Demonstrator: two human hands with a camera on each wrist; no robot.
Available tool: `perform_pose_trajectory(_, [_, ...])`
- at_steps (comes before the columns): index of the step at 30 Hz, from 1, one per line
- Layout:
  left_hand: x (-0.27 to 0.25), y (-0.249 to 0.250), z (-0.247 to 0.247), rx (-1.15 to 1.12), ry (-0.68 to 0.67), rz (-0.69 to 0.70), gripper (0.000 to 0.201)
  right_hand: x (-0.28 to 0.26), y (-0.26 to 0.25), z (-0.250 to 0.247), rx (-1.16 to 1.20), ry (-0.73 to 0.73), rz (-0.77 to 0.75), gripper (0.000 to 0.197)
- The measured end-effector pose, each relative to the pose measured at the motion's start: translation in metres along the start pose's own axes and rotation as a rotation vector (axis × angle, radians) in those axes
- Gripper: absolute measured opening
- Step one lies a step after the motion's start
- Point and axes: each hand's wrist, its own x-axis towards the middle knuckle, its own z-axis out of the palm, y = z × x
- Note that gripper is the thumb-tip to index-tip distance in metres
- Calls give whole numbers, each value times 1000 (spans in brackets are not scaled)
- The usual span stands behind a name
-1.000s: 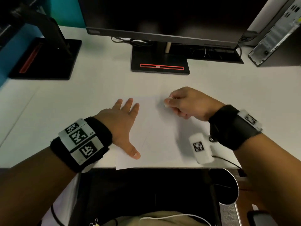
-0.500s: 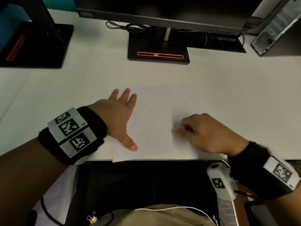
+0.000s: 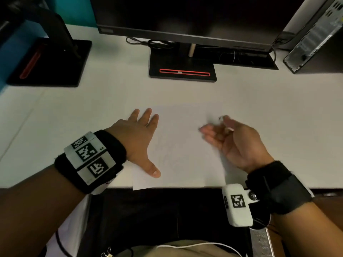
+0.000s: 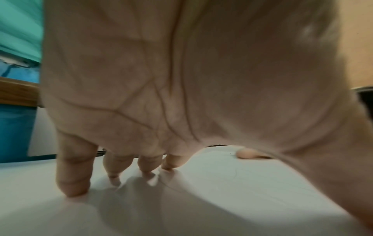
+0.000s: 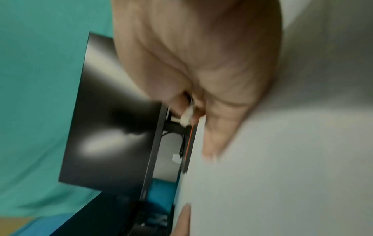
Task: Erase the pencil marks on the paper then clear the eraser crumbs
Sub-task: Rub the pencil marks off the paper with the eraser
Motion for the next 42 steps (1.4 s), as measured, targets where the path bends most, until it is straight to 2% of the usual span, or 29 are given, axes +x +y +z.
perform_pose_trajectory(2, [0,0,2,-3,5,7,161,10,-16,-8,88,188,-264,16])
perform_pose_trajectory(3, [0,0,2,-3,9,11,161,10,-19,-8,93,193,-288,15])
perform_pose_trajectory(4, [0,-1,2,-4,13,11,161,7,-17,-1,98,135,-235,16])
perform_pose_trajectory(5, [0,-2,2,-7,12,10,161,2,-13,8,86,12,-126,18])
perform_pose_trajectory(8, [1,-1,3,-15,9,10,162,-14,10,31,-223,-397,265,20])
perform_pose_trajectory(9, [1,-1,4,-16,11,11,162,-13,16,33,-299,-468,334,26])
perform_pose_trajectory(10, [0,-1,5,-17,13,13,162,-8,18,33,-301,-478,365,33])
perform_pose_trajectory(12, [-2,-2,6,-22,19,17,161,13,9,29,-97,-328,295,41])
perform_pose_trajectory(15, [-4,-2,6,-34,19,14,160,37,-19,24,170,4,-84,28])
perform_pose_trajectory(17, [-4,0,6,-36,18,18,160,39,-24,24,226,121,-237,21])
perform_pose_trajectory(18, [-3,0,6,-33,22,19,160,39,-20,28,257,87,-217,21])
perform_pose_trajectory(19, [-3,0,6,-33,25,18,160,36,-13,35,236,0,-136,23])
perform_pose_trajectory(22, [-5,0,7,-39,35,19,160,25,11,55,-137,-354,237,42])
perform_pose_trajectory(24, [-6,-2,9,-35,43,27,159,32,10,56,-186,-403,290,54])
perform_pose_trajectory(25, [-7,-4,10,-34,49,31,159,41,3,54,-108,-347,240,52])
perform_pose_trajectory(27, [-8,-6,13,-34,61,40,158,60,-17,46,85,-141,21,31])
perform_pose_trajectory(29, [-8,-7,15,-35,63,49,157,71,-38,33,110,96,-183,16])
perform_pose_trajectory(30, [-8,-8,15,-35,64,52,156,72,-45,26,80,168,-233,13])
perform_pose_trajectory(32, [-7,-9,16,-41,66,59,153,65,-54,19,23,191,-250,12])
perform_pose_trajectory(34, [-6,-8,15,-64,88,64,144,47,-52,22,-106,91,-246,12])
perform_pose_trajectory(35, [-6,-6,15,-77,112,64,136,35,-48,25,-247,18,-237,12])
perform_pose_trajectory(39, [-4,-2,15,-80,170,99,111,-8,-19,35,-983,-397,-158,21])
perform_pose_trajectory(42, [-1,-2,17,-111,152,129,104,-21,-6,34,-1532,-539,-188,33])
